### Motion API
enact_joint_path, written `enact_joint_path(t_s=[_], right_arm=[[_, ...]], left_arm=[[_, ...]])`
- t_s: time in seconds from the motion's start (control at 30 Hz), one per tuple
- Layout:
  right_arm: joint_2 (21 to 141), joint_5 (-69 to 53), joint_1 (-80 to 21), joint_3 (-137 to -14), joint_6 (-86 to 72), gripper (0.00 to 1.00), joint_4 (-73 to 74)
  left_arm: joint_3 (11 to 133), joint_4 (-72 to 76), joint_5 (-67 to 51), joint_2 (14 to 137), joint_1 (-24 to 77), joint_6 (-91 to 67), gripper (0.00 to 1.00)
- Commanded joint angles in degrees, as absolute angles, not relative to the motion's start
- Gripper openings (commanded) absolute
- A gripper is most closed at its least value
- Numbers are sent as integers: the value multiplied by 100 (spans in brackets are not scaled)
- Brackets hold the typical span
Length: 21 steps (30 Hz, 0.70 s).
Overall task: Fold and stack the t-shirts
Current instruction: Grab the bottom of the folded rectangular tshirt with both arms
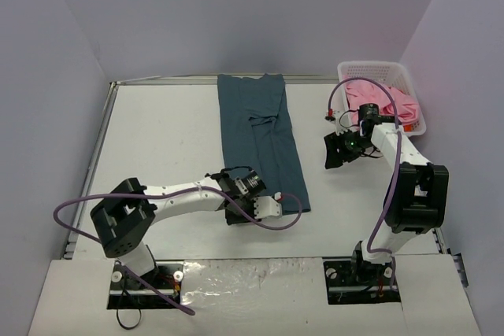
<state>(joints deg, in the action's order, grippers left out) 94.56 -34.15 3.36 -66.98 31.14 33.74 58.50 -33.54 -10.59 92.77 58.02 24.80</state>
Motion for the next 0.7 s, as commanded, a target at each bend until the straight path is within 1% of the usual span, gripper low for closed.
enact_joint_path(t_s=[0.0, 0.33, 0.57, 0.63, 0.67], right_arm=[[9273, -3366, 352, -6645, 3076, 50, 3463], [9264, -3357, 360, -6609, 3111, 50, 3463], [9237, -3366, 360, -6601, 3120, 50, 3463], [9255, -3366, 360, -6601, 3111, 50, 3463], [9255, -3366, 360, -6601, 3120, 50, 3454]], left_arm=[[6073, -3489, -967, 9439, 5836, 2443, 25], [6038, -3375, -642, 9615, 5836, 2329, 27], [5986, -3349, -694, 9624, 5836, 2312, 26], [5968, -3340, -677, 9703, 5836, 2294, 23], [5976, -3340, -694, 9755, 5836, 2294, 14]])
